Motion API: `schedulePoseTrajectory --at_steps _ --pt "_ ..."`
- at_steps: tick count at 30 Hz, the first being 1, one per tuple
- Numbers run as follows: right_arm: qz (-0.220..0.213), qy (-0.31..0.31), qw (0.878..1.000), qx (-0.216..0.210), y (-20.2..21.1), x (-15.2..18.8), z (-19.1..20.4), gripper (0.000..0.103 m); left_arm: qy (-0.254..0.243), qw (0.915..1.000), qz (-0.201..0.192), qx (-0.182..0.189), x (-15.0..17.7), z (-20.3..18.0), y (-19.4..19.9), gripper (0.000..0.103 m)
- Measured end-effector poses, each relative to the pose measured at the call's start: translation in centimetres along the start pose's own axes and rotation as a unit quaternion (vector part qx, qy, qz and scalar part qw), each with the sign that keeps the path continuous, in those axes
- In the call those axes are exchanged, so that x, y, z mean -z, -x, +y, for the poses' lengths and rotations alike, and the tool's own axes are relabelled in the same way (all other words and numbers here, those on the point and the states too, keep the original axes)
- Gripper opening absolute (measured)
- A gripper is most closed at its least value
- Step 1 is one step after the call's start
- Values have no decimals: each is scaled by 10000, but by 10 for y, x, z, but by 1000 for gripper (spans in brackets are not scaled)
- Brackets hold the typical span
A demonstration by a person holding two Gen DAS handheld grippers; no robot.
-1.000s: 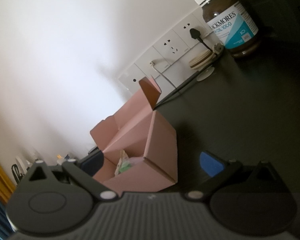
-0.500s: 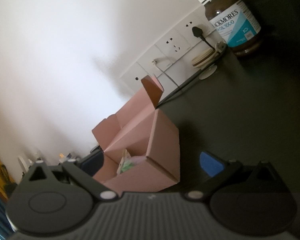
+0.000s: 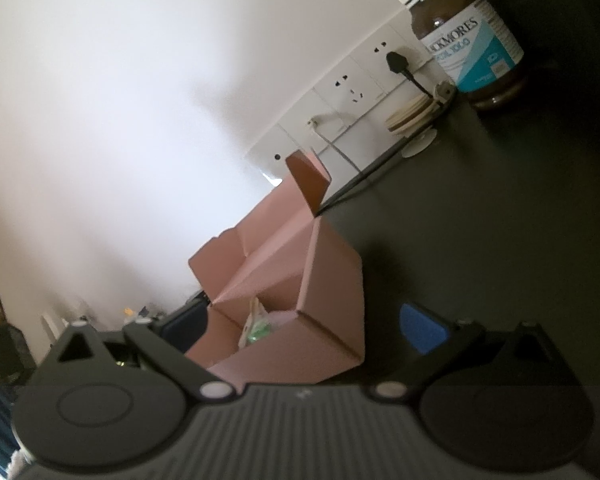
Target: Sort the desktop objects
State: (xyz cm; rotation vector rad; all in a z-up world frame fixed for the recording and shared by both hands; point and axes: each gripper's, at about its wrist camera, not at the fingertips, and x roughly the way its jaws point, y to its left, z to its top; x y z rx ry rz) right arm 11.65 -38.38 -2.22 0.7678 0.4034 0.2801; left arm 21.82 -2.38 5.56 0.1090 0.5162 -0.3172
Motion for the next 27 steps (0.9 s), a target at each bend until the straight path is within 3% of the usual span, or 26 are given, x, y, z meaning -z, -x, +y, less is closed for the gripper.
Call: schedulePoseTrajectory --at_steps 2,4,8,11,14,17,21,27 --pt "13 -9 10000 -24 0 0 0 102 114 9998 170 -38 10 11 -4 68" --pt "15 -28 10000 -49 -1 -1 0 102 259 9991 315 -117 21 19 -9 83" --pt "6 -77 9999 -100 -1 -1 -2 102 788 9955 526 -79 28 33 -18 83" --pt "27 -41 10000 -76 -2 -1 -1 102 792 9946 549 -372 28 28 -26 83" --pt "48 -19 10000 -74 -1 -1 0 102 776 9931 611 -634 30 21 -34 74" --pt "46 -27 10000 -76 -1 -1 0 102 972 9912 704 -567 32 22 -41 66" --pt "48 -21 10000 -69 -2 -1 0 102 1100 9889 744 -672 29 24 -49 45" --pt "40 -17 10000 -63 -2 -1 0 102 1019 9895 767 -673 29 28 -49 33"
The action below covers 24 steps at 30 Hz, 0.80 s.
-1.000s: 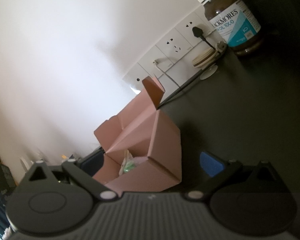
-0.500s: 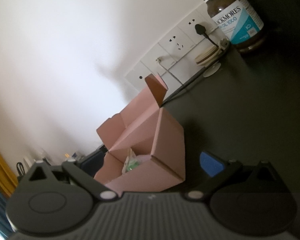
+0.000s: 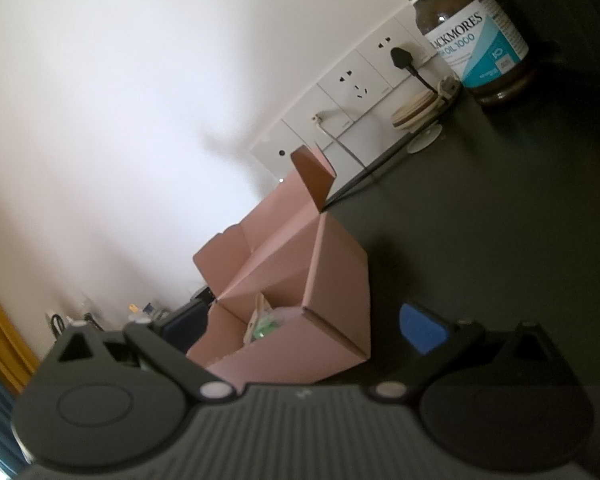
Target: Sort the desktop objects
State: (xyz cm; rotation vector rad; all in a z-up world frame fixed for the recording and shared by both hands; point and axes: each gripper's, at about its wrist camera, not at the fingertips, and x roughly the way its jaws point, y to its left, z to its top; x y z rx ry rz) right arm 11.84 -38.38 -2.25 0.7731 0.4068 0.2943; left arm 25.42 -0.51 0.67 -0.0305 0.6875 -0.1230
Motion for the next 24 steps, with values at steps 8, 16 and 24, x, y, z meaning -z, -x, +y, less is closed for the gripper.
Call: schedulePoseTrajectory --at_steps 8,16,24 --pt "0 3 10000 2 2 0 0 102 -632 9976 -9 274 23 -3 29 32" --pt "6 13 10000 9 2 0 -1 102 -812 9959 -158 373 43 -1 55 31" --pt "3 16 10000 15 2 1 0 102 -794 9956 -255 425 37 -3 58 27"
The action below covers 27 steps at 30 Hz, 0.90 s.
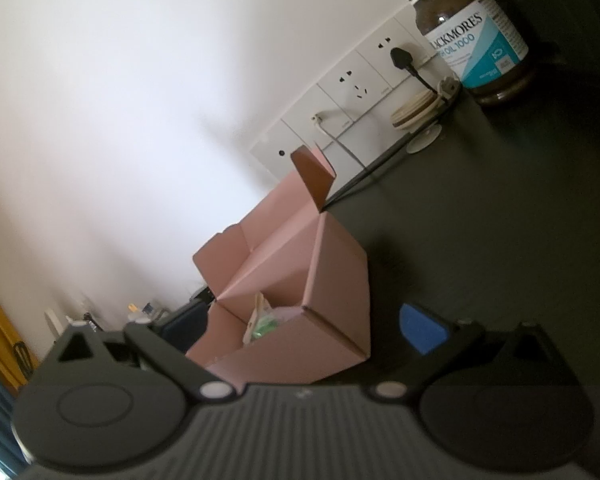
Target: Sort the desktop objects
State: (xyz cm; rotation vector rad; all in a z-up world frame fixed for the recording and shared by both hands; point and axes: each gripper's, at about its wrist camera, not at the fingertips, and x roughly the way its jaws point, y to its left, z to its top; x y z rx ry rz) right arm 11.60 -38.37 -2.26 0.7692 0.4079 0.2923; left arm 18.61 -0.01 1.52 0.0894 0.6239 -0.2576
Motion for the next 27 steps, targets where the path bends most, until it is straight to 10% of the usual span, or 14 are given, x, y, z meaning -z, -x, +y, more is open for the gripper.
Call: schedulePoseTrajectory --at_steps 15,17,27 --pt "-25 -41 10000 -11 -2 0 1 102 35 9997 149 -211 -4 1 -22 38" --pt "-16 -24 10000 -1 -2 0 1 102 -2 9998 150 -166 -4 0 -22 25" --pt "-5 -27 10000 -33 3 -2 -3 102 -320 9984 -457 -67 -11 -19 15 25"
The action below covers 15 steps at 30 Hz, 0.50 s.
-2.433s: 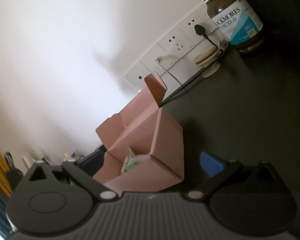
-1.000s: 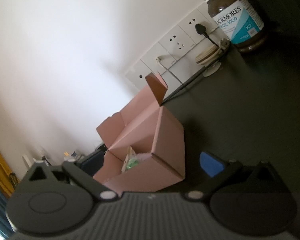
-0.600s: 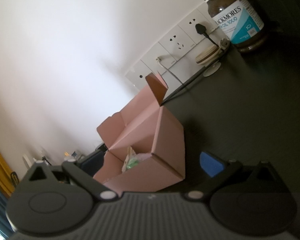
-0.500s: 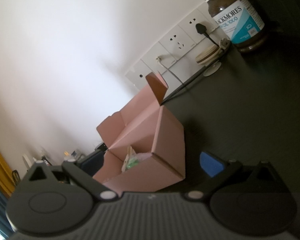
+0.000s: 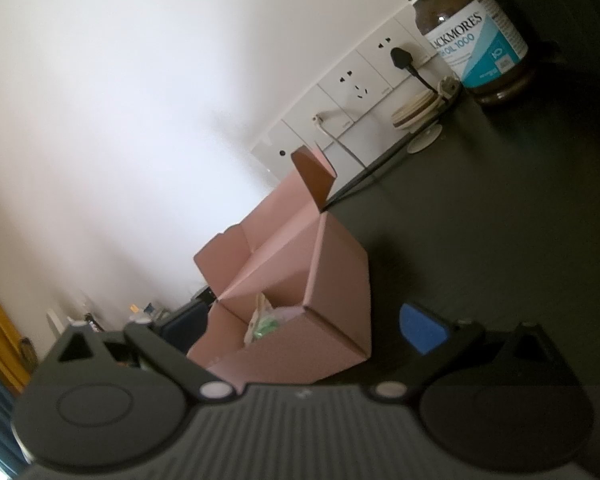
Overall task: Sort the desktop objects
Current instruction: 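Carry the white tube into the pink box and open the left tool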
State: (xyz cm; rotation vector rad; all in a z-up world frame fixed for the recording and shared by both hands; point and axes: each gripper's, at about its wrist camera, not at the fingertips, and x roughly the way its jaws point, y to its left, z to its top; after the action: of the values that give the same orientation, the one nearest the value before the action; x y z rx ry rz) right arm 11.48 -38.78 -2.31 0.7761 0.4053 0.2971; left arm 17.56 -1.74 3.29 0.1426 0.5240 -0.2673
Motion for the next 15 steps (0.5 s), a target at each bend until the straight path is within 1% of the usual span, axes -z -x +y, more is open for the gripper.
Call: schedulePoseTrajectory --at_steps 2,5,6,8,10,13,15 --pt "1 1 10000 0 0 0 0 102 90 9994 -281 158 -15 -4 13 25" --pt "-6 -7 10000 -7 1 0 0 102 282 9963 -624 515 -40 -12 28 25" --pt "-8 -9 10000 -7 1 0 0 102 307 9951 -709 621 -48 -18 30 25" --pt "-7 -6 10000 -5 1 0 0 102 203 9937 -828 733 -60 -34 29 25" --pt "4 0 10000 -20 2 0 -1 102 78 9931 -824 831 -67 -52 21 25" --pt "-14 -2 10000 21 -1 1 4 102 4 9928 -683 983 -69 -77 1 25" --pt "-20 -14 10000 10 -1 2 4 102 67 9927 -559 1069 -66 -88 -12 25"
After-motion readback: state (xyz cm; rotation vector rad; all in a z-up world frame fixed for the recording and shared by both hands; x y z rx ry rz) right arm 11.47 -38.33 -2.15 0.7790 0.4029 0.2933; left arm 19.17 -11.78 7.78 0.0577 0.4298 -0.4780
